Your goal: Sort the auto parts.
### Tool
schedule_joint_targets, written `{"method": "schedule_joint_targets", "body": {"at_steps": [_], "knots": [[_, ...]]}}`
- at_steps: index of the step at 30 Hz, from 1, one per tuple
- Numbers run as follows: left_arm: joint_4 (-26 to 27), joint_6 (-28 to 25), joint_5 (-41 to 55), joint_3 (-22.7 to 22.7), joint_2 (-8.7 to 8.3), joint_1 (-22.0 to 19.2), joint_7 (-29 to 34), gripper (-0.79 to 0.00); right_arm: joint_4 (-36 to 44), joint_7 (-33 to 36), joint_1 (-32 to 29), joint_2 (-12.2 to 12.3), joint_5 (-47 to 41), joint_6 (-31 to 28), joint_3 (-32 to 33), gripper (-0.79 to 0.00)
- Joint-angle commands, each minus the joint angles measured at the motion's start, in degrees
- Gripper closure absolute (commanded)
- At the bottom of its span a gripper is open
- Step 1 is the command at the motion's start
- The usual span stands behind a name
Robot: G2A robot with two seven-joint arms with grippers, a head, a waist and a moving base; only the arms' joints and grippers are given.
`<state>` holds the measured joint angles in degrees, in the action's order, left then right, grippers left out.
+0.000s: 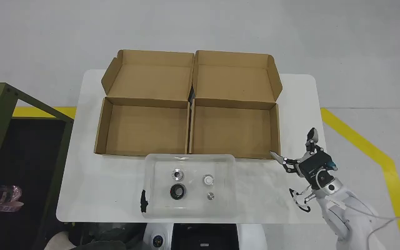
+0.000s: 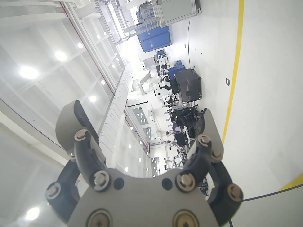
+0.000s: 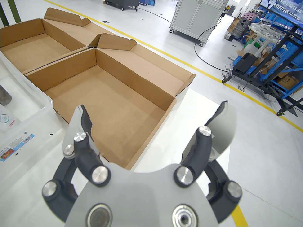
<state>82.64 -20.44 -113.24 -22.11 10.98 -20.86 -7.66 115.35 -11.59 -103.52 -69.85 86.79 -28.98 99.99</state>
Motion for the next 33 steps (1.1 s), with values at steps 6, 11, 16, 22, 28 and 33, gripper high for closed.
{"method": "schedule_joint_targets", "body": {"at_steps": [6, 11, 16, 22, 28, 33], "knots": [[0.00, 0.00, 0.00, 0.00, 0.00, 0.00, 0.00, -0.784, 0.00, 0.00, 0.00, 0.00, 0.00, 0.00, 0.00, -0.785], [0.00, 0.00, 0.00, 0.00, 0.00, 0.00, 0.00, -0.785, 0.00, 0.00, 0.00, 0.00, 0.00, 0.00, 0.00, -0.785], [0.00, 0.00, 0.00, 0.00, 0.00, 0.00, 0.00, -0.785, 0.00, 0.00, 0.00, 0.00, 0.00, 0.00, 0.00, -0.785], [0.00, 0.00, 0.00, 0.00, 0.00, 0.00, 0.00, -0.785, -0.47, 2.35, 0.90, 0.05, -0.96, -0.37, -0.91, -0.785], [0.00, 0.00, 0.00, 0.00, 0.00, 0.00, 0.00, -0.785, 0.32, 8.67, 3.74, 0.51, -2.93, -6.36, -2.89, -0.785], [0.00, 0.00, 0.00, 0.00, 0.00, 0.00, 0.00, -0.785, 1.42, 14.70, 6.66, 1.03, -4.77, -14.22, -6.00, -0.785]]}}
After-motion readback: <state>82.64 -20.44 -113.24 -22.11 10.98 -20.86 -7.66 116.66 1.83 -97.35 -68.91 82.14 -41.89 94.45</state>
